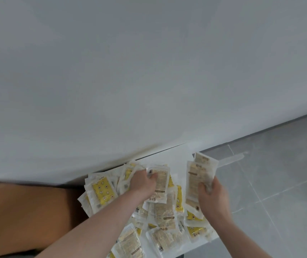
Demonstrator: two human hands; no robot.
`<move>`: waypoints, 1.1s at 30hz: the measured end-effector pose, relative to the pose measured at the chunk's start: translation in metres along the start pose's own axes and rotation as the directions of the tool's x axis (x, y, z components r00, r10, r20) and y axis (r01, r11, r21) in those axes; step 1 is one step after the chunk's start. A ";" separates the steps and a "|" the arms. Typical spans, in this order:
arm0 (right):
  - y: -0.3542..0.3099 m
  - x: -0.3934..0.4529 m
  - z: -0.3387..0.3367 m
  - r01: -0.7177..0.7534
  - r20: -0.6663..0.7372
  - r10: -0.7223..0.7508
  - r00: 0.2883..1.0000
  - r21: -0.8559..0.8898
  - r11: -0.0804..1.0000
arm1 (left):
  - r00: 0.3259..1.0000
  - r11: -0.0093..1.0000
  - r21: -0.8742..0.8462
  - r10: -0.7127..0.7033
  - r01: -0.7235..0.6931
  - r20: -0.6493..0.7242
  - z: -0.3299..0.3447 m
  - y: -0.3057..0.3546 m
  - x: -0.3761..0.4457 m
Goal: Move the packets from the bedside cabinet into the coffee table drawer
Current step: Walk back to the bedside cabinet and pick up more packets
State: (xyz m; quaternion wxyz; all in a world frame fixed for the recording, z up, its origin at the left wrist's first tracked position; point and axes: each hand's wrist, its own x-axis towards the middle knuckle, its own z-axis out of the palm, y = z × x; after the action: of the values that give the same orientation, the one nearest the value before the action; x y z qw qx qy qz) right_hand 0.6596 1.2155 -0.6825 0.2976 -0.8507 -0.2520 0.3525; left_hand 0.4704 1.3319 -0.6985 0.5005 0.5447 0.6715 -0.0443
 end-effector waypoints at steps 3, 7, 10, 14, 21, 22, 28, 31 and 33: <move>0.016 -0.005 -0.004 -0.053 0.035 0.054 0.998 -0.039 0.998 | 0.996 0.987 0.134 -0.084 0.087 -0.033 0.021 0.011 0.010; 0.029 -0.006 0.000 -0.072 0.119 0.086 0.989 -0.116 0.991 | 0.979 0.945 0.256 -0.189 0.204 -0.081 0.044 0.024 0.023; 0.033 -0.006 0.005 -0.053 0.139 0.079 0.987 -0.180 0.982 | 0.962 0.913 0.302 -0.254 0.273 -0.101 0.053 0.027 0.030; 0.038 -0.001 0.010 -0.045 0.160 0.086 0.983 -0.245 0.968 | 0.960 0.943 0.191 -0.253 0.273 -0.121 0.056 0.023 0.035; 0.035 0.007 0.014 -0.037 0.209 0.102 0.973 -0.292 0.956 | 0.963 0.970 -0.017 -0.244 0.243 -0.116 0.056 0.015 0.038; 0.034 0.009 0.015 -0.034 0.219 0.103 0.970 -0.296 0.954 | 0.963 0.969 -0.046 -0.245 0.241 -0.116 0.057 0.016 0.038; 0.028 0.018 0.018 -0.043 0.254 0.119 0.960 -0.288 0.957 | 0.937 0.958 -0.240 -0.221 0.157 -0.271 0.064 0.021 0.030; 0.031 0.016 0.012 -0.087 0.266 0.147 0.953 -0.226 0.970 | 0.930 0.962 -0.265 -0.156 0.067 -0.332 0.065 0.024 0.019; 0.032 0.014 0.006 -0.125 0.251 0.167 0.954 -0.175 0.977 | 0.934 0.956 -0.292 -0.091 -0.016 -0.347 0.060 0.027 0.010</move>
State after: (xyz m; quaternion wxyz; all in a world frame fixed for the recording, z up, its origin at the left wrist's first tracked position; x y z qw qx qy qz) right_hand 0.6707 1.2046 -0.7140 0.1666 -0.8333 -0.2527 0.4627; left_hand 0.5302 1.3132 -0.7222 0.4439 0.4513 0.7606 0.1443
